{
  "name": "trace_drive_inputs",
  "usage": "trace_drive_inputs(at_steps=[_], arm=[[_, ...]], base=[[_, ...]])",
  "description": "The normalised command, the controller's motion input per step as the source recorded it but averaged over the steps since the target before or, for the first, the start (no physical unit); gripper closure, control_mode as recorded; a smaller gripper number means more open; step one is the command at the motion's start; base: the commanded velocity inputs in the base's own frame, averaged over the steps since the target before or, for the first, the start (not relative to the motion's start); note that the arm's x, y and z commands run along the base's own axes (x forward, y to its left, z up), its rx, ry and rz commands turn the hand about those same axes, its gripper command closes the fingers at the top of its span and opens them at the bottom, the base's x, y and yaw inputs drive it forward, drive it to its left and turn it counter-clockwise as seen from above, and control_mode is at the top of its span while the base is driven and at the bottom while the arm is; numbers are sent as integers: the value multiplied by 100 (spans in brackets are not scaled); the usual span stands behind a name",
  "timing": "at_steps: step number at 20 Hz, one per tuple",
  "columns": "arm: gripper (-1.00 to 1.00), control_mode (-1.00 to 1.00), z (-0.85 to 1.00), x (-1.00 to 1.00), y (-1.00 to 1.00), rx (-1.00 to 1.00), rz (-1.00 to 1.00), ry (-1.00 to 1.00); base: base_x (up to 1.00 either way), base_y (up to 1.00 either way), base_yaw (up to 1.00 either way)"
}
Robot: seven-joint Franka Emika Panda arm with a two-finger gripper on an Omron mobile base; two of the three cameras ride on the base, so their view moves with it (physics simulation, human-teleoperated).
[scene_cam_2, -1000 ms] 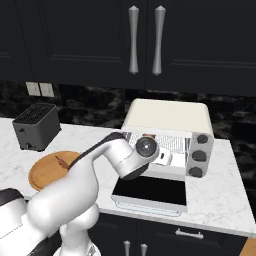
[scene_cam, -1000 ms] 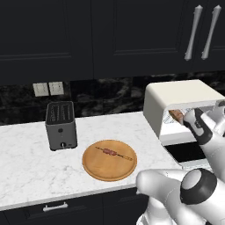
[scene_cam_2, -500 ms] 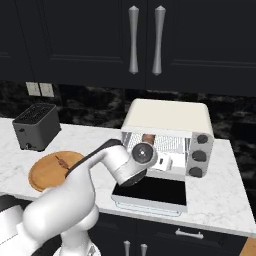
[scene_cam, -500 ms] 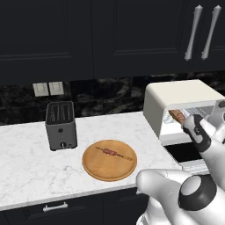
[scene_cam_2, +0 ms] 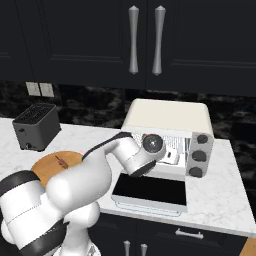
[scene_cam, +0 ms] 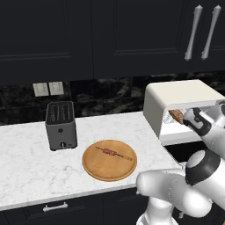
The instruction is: Pick up the kebab skewer and baguette bread, and place them inside the toaster oven. Close the toaster oven door and start by setting the timer.
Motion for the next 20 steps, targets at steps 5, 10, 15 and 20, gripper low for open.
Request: trace_drive_inputs(at_steps=[5,10,15,20], arm=[[-100,-100,0,22,0,0,-2,1],[-100,-100,0,4,0,0,-2,-1],[-100,-100,-3,1,0,0,-1,-11],[-100,-100,-6,3,3,0,0,-15]], base=[[0,0,0],[0,0,0],[0,0,0],[0,0,0]])
